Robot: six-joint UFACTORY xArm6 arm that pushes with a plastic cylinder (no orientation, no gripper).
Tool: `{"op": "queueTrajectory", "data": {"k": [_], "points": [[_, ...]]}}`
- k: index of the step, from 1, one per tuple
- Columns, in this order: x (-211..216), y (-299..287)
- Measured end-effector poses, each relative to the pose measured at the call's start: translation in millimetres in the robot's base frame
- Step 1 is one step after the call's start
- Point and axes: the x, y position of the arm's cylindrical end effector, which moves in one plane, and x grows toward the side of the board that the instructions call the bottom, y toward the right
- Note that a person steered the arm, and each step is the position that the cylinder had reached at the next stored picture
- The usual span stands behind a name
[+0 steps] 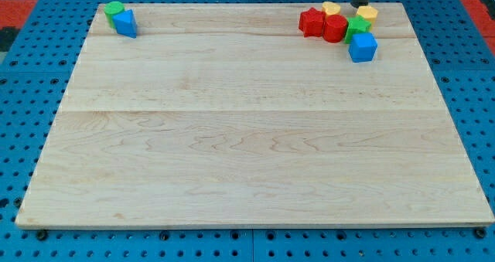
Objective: Push the red star left to the yellow heart
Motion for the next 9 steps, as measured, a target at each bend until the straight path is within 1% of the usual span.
{"op": "queueTrajectory", "data": {"k": [1, 2, 3, 4, 5, 6, 7, 8, 9], "points": [[-0.2, 7.2], [2.7, 38.7], [28.2, 39.9], [64.3, 2.1], [85.6, -42.5], [61.0, -22.4], [14.7, -7.8], [0.5, -52.5], [9.9, -92.4]]}}
